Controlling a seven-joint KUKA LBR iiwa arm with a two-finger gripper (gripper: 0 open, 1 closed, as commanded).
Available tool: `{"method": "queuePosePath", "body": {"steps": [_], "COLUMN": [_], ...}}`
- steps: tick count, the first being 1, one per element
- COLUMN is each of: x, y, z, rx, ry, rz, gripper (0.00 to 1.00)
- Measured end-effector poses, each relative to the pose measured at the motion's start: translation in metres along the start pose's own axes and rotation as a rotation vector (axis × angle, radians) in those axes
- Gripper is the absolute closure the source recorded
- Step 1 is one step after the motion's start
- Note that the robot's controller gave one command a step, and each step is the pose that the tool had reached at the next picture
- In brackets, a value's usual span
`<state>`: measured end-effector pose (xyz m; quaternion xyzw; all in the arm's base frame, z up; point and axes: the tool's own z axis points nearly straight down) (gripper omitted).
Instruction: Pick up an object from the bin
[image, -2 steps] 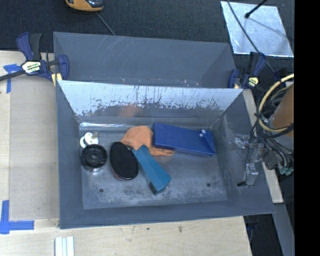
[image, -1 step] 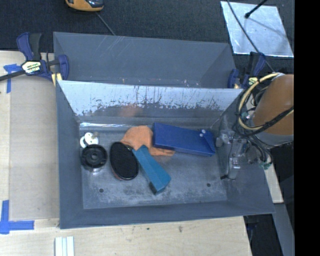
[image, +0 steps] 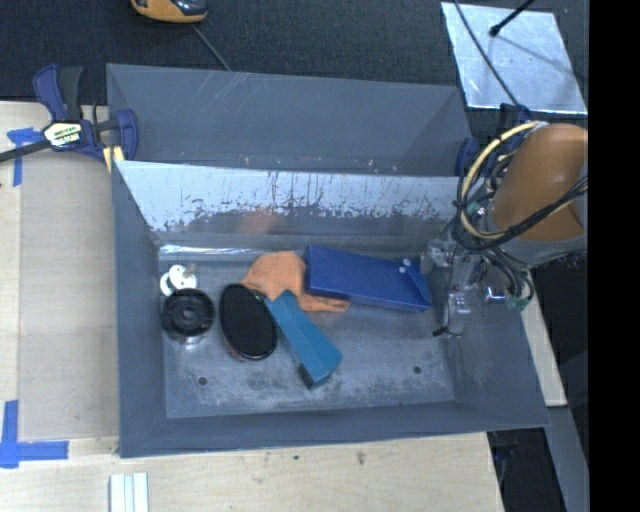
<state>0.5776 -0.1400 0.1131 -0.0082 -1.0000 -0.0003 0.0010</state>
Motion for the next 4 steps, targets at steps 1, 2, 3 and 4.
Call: {"method": "queuePosePath", "body": {"steps": [1,2,3,4], "x": [-0.022,-0.033,-0.033,-0.017], "y": [0.014,0.054,0.054,0.066], "z": [0.025,0.037,0.036,-0.153], "rx": [0.001,0.001,0.001,0.000], "ry": [-0.010,-0.009,-0.009,-0.015], "rz": [0.085,0.087,0.087,0.127], "gripper": [0.00,1.00,1.00,1.00]}}
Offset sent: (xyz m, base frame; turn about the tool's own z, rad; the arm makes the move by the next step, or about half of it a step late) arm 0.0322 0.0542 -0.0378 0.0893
